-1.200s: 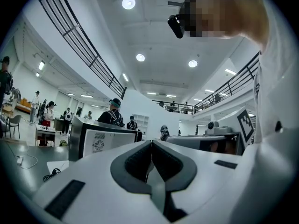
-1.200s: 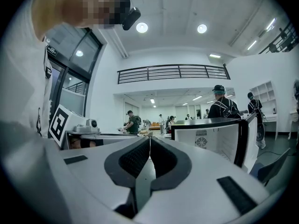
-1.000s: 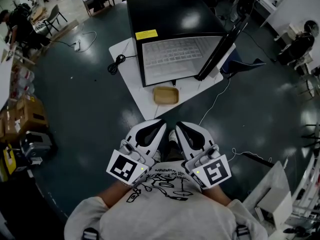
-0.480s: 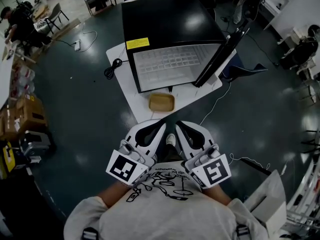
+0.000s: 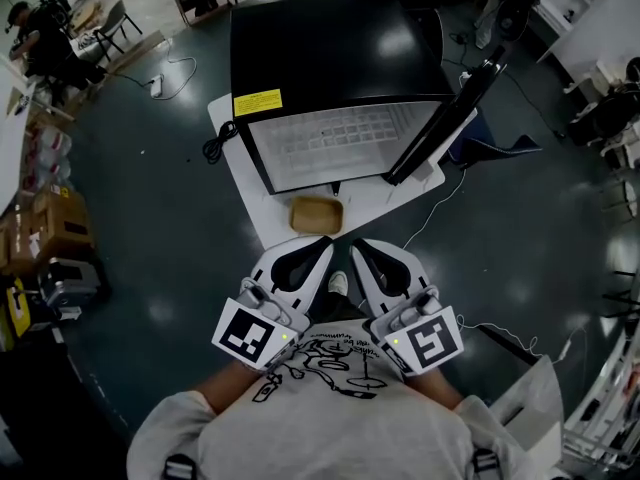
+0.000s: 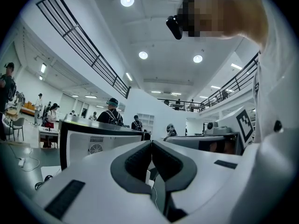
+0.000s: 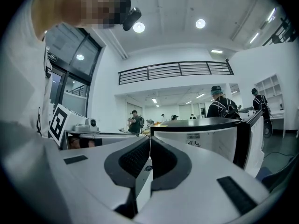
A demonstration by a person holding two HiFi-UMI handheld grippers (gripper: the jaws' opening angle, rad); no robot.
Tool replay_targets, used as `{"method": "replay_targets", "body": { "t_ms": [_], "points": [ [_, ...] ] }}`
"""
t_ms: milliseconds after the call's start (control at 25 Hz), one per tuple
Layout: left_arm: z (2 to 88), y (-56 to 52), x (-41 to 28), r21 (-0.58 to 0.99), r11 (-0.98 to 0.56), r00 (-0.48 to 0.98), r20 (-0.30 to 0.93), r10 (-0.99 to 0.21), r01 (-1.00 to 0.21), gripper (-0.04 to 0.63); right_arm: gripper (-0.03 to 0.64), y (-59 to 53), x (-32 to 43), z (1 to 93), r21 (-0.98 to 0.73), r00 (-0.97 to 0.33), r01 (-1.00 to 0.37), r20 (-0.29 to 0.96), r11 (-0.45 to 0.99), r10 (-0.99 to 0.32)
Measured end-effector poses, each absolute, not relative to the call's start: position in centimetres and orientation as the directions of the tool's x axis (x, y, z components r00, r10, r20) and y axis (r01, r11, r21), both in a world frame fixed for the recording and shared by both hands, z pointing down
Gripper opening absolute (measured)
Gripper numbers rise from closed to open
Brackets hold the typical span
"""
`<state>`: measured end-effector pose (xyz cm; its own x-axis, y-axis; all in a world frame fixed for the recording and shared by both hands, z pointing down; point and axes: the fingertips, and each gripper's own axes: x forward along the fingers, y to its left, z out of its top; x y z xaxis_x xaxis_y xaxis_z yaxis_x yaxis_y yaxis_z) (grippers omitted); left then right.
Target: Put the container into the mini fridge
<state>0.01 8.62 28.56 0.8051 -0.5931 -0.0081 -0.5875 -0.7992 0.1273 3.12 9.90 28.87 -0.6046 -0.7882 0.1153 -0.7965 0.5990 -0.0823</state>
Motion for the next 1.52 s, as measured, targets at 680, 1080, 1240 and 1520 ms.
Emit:
{"method": "replay_targets", "body": {
  "t_ms": [680,1080,1240,1520],
  "points": [
    [28.9,3.5,4.0,0.149,-0.756,0.765,0.009,-0.644,-0.638,0.017,0.029,4.5,6.7,29.5,-0.113,-0.663,-0.749,0.105,0.653,-0.742],
    [28.8,1.7,5.6,0.148,-0.715,0.724,0.012,-0.69,-0.684,0.017,0.029,2.7,8.5,29.5,-0.088,-0.696,-0.718,0.113,0.691,-0.709],
    [29.4,1.3,5.4,0.166,-0.697,0.71,0.028,-0.704,-0.697,0.017,0.029,2.3,8.0,29.3,-0.088,-0.718,-0.695,0.101,0.713,-0.688],
    [30.2,0.1,4.7,0.165,-0.686,0.7,0.042,-0.713,-0.709,0.017,0.029,1.2,7.2,30.0,-0.092,-0.732,-0.681,0.114,0.727,-0.671]
  ]
}}
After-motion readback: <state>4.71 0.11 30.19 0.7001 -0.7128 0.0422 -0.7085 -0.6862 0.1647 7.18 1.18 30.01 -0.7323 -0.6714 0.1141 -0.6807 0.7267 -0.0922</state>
